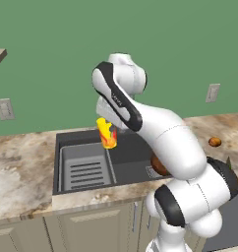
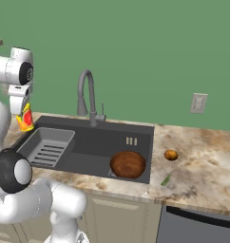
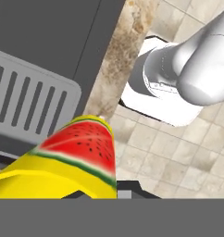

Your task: Remove the mango and lemon wedge from the sink. Then move the bowl and cup from the counter to the sink for washing.

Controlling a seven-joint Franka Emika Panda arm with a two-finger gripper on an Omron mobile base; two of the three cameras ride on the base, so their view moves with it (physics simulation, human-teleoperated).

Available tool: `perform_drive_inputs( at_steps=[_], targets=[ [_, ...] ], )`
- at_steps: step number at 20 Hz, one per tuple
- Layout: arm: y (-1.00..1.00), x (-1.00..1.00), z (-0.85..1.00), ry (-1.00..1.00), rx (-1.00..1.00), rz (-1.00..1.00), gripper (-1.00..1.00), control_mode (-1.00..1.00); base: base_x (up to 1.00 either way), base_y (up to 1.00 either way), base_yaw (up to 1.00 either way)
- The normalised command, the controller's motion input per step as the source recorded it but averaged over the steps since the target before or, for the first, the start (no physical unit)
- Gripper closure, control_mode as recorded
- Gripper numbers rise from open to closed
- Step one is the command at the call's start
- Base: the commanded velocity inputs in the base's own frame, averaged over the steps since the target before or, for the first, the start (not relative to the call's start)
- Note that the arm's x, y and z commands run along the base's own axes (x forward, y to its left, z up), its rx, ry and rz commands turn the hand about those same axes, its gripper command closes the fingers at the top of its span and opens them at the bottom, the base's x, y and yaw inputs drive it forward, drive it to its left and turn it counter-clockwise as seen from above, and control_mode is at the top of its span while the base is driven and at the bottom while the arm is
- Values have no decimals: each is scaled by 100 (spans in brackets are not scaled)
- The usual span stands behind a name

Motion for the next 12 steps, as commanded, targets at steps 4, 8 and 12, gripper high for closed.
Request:
perform_drive_inputs(
  at_steps=[4,8,12],
  targets=[
    [-38,-15,7,0,0,9,100,-100,0,0,0],
    [-37,-9,3,0,0,13,100,-100,0,0,0],
    [-38,-10,1,0,0,16,100,-100,0,0,0]
  ],
)
